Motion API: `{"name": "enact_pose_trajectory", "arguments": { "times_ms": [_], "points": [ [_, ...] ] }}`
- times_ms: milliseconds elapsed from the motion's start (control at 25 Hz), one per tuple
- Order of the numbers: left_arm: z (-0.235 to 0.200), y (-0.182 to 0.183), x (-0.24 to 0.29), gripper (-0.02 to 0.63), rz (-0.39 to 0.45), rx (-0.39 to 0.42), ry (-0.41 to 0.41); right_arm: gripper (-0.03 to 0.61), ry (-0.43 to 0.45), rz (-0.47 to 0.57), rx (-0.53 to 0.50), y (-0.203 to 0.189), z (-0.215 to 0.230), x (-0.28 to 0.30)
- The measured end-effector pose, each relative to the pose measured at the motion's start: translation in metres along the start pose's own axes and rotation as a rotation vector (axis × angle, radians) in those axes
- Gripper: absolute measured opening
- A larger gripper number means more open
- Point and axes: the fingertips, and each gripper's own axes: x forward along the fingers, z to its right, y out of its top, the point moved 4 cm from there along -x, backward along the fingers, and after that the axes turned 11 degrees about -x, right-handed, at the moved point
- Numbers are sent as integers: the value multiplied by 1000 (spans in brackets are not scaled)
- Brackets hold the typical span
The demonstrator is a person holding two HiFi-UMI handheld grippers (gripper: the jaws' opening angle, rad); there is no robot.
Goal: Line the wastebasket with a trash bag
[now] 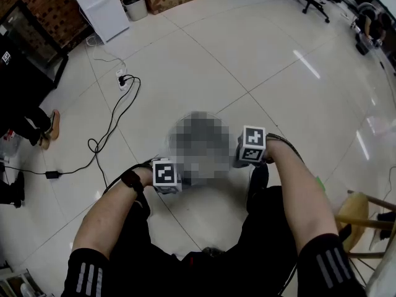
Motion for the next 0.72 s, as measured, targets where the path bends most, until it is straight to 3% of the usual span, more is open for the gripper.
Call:
{"name": "enact_pose_trajectory", "arguments": {
  "times_ms": [360, 720],
  "points": [
    [-19, -14, 23, 0, -32, -34, 63, 8, -37, -41, 14, -6, 14, 19],
    [-18, -23, 33, 0, -38, -46, 67, 8, -50, -63, 17, -4, 21, 31]
  ]
}}
